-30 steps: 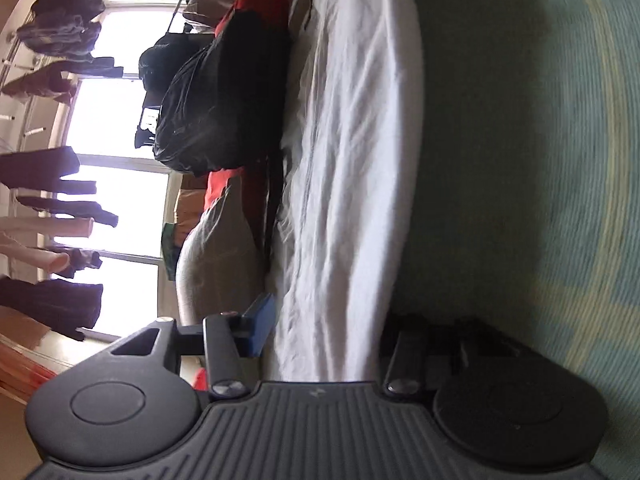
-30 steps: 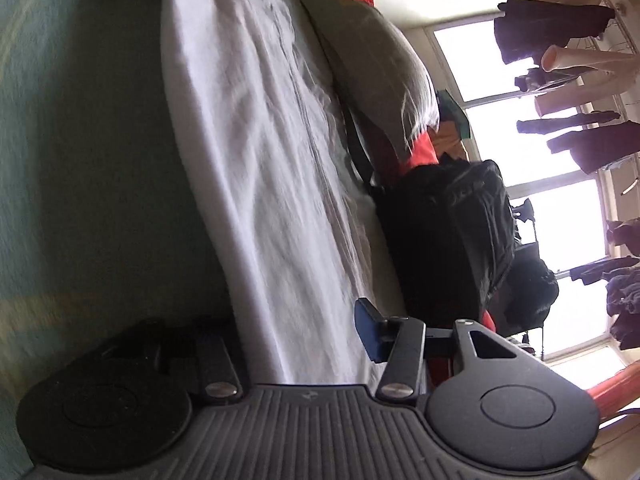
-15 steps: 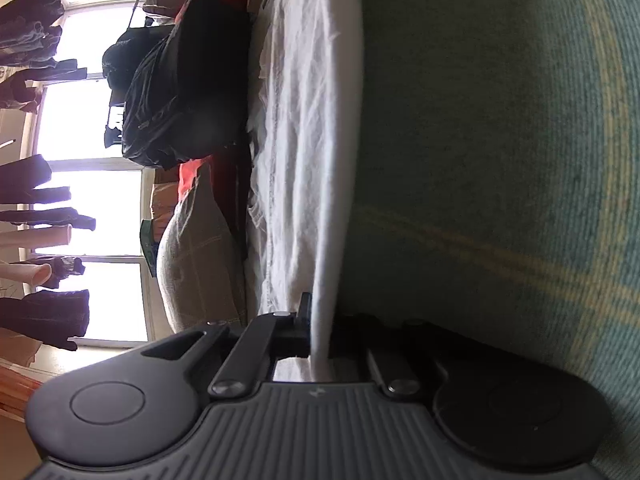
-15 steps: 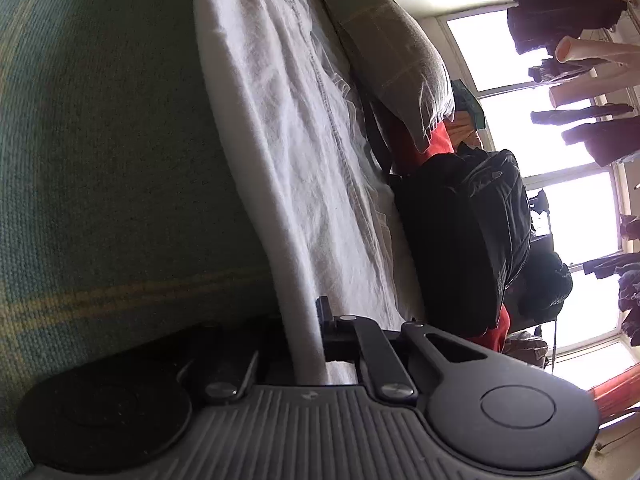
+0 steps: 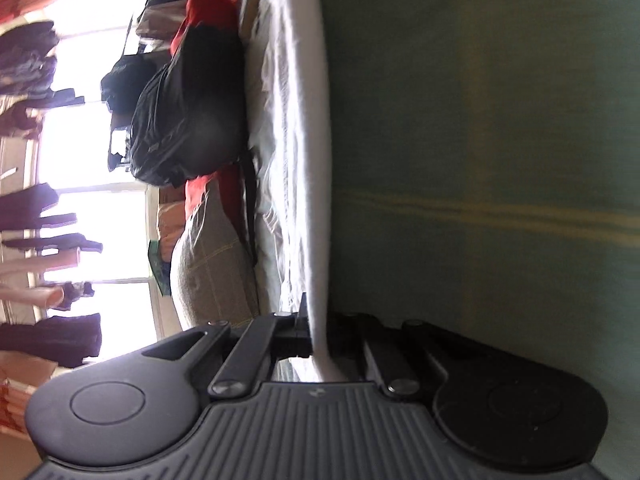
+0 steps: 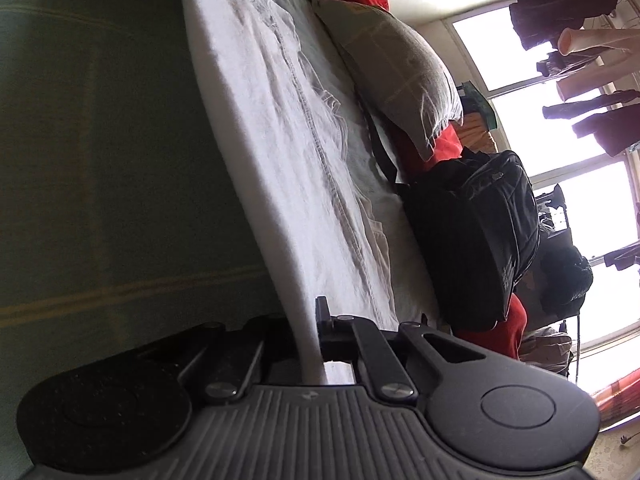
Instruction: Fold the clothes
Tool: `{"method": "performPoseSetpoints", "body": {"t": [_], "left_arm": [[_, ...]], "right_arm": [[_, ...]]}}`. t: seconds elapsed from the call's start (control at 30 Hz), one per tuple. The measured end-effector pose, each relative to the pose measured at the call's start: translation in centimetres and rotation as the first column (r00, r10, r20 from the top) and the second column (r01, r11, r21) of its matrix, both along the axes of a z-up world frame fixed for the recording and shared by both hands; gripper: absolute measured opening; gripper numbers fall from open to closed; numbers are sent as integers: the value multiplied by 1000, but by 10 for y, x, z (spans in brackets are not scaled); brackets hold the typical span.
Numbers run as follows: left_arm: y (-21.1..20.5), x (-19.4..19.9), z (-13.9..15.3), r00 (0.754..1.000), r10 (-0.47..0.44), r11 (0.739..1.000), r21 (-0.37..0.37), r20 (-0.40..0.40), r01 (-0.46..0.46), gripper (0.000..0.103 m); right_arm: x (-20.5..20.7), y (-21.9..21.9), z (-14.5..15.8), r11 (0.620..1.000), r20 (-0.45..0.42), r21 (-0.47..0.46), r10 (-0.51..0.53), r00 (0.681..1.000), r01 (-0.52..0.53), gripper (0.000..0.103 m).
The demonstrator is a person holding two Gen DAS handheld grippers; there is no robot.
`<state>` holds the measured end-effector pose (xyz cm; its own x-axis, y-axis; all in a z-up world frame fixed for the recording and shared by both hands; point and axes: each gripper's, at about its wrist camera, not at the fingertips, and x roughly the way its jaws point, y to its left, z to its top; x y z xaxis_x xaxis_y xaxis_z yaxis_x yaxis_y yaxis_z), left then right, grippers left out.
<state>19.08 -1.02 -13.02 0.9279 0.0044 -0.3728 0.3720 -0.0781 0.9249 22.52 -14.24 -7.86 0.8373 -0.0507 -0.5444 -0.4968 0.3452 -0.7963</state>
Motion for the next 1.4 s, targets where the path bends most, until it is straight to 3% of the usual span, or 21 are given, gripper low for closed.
{"method": "performPoseSetpoints", "body": {"t": [0.5, 0.67, 0.73, 0.83, 0.97, 1.1, 1.23, 1.33, 1.4], "left_arm": [[9, -135, 12, 996, -59, 997, 38, -62, 61, 0], [10, -158, 7, 994, -57, 998, 35, -91, 60, 1], [12, -160, 6, 992, -50, 998, 30, -114, 54, 10], [25, -170, 14, 986, -40, 999, -5, -164, 40, 11], [53, -185, 42, 959, 17, 992, -115, -281, -52, 11], [81, -173, 79, 932, 95, 936, -287, -350, -203, 11], [101, -140, 99, 910, 154, 823, -460, -386, -334, 12], [117, -125, 89, 862, 165, 743, -515, -479, -428, 14], [131, -127, 75, 833, 179, 717, -510, -524, -475, 14]], "right_arm": [[-122, 6, 13, 999, -93, 26, 29, 995, -27, 5], [-151, 6, 6, 999, -115, 48, 18, 993, -12, 8], [-159, 4, 1, 998, -129, 57, 12, 992, -5, 12], [-172, 2, -6, 998, -151, 70, 5, 988, 6, 16], [-188, -18, 12, 984, -239, 177, 7, 971, 37, 20], [-194, -42, 49, 906, -322, 412, 46, 945, 97, 25], [-183, -48, 72, 799, -337, 586, 90, 937, 134, 36], [-168, -35, 62, 789, -348, 594, 76, 934, 157, 36], [-154, -33, 49, 792, -384, 578, 51, 922, 197, 36]]}}
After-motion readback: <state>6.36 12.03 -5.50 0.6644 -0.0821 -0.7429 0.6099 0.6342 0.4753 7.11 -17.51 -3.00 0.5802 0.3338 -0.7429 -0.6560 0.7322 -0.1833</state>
